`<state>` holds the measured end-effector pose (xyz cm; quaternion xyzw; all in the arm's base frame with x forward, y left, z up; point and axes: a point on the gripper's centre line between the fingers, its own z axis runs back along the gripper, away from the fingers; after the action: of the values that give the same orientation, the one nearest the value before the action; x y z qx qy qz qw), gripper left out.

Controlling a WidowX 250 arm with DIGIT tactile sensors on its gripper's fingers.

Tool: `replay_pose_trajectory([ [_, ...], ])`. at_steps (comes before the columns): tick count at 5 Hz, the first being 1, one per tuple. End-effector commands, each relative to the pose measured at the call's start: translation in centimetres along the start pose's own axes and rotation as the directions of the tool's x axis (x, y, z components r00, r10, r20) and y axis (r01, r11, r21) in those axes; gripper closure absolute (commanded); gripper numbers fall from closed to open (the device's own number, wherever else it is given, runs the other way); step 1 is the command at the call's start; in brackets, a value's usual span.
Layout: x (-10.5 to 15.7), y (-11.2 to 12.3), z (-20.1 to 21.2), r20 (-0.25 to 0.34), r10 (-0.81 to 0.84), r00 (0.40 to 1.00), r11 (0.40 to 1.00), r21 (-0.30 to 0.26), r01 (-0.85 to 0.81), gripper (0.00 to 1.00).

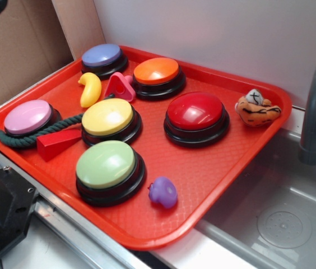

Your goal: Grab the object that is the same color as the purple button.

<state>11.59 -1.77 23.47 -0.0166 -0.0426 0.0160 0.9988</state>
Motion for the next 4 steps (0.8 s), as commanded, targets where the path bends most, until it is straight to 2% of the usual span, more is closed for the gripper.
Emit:
replay_pose_trajectory([
  [1,0.0,0.0,0.0,0.0,0.0,1.0,1.0,0.0,0.0,0.0],
  [2,0.7,-0.5,-0.4,-0.003,-0.12,0.993,0.992,0.03,0.121,0.0],
  [3,2.8,-1.9,-1.7,-0.022,-0.364,0.931,0.93,0.038,0.364,0.0],
  [4,3.5,-3.5,-2.8,-0.061,-0.572,0.818,0.818,0.032,0.575,0.0],
])
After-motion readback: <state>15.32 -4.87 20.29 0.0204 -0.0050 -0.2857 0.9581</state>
